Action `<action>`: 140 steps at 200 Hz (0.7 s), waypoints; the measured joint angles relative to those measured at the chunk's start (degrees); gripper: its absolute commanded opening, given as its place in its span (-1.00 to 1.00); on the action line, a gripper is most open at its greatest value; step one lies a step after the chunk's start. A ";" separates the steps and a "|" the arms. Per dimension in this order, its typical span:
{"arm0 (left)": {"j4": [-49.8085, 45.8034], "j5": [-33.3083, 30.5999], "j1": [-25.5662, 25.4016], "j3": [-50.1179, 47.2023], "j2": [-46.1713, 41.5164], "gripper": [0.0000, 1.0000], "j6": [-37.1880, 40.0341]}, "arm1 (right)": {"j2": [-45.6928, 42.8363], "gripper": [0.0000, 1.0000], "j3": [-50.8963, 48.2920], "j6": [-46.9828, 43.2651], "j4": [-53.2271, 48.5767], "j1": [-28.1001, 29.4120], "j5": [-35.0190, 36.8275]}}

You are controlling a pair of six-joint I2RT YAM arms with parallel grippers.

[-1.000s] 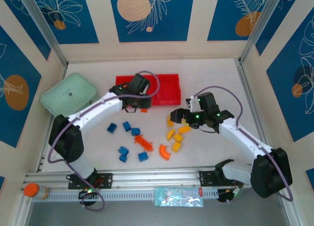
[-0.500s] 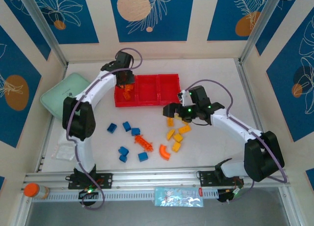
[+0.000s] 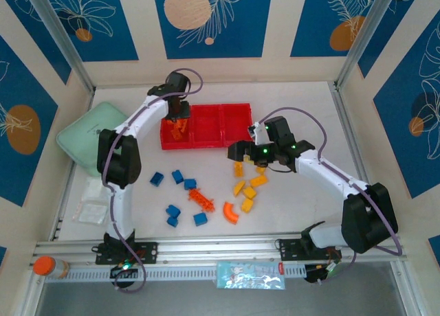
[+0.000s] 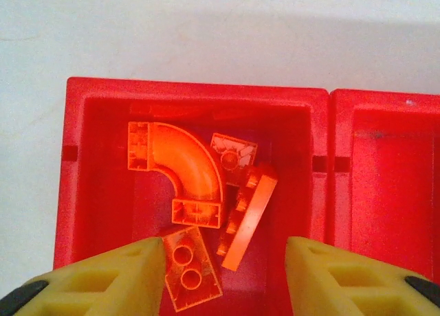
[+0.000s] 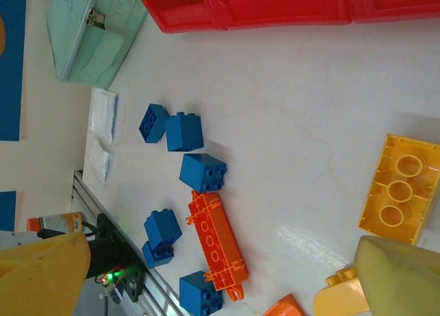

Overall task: Sort the legos into containers by color
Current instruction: Place the lego in the container, then move the lego to the bottom-center of the table.

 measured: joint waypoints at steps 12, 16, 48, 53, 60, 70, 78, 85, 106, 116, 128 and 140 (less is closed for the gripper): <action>-0.68 0.59 0.00 -0.63 -1.07 0.08 -0.22 | -0.20 0.98 0.00 -0.42 -0.46 0.00 0.00; -0.59 0.96 0.00 -1.40 -1.88 0.11 -0.48 | -0.26 0.98 0.00 -0.55 -0.68 0.00 0.00; -0.04 3.65 -0.83 -12.11 -12.83 0.19 -2.43 | -1.05 0.98 0.00 -1.27 -2.05 0.02 -0.68; -0.11 3.91 -1.16 -13.81 -14.71 0.20 -2.95 | -1.14 0.98 0.00 -1.31 -2.21 0.13 -0.79; 0.00 4.22 -1.90 -16.70 -17.84 0.21 -3.80 | -1.16 0.98 -0.07 -1.51 -2.34 0.28 -0.87; 0.15 4.55 -3.10 -20.09 -21.44 0.22 -5.20 | -1.16 0.98 -0.31 -1.79 -2.51 0.50 -0.87; 0.13 4.68 -4.31 -22.38 -23.96 0.24 -6.40 | -1.22 0.98 -0.81 -1.97 -2.60 0.72 -0.90; 0.24 4.79 -5.49 -24.46 -25.97 0.26 -7.52 | -1.36 0.98 -1.38 -2.12 -2.69 0.92 -0.87; 0.48 5.03 -9.88 -31.36 -32.04 0.31 -12.00 | -1.86 0.98 -3.63 -2.23 -2.91 1.64 -0.83; 0.50 5.03 -12.39 -34.40 -34.42 0.33 -14.67 | -2.12 0.98 -4.76 -2.36 -2.89 1.95 -0.79; 0.52 5.33 -15.37 -37.62 -36.68 0.35 -18.23 | -2.47 0.98 -6.32 -2.36 -2.84 2.12 -0.79; 0.57 5.97 -18.21 -40.70 -38.34 0.38 -21.94 | -2.75 0.98 -7.80 -2.40 -2.84 2.21 -0.61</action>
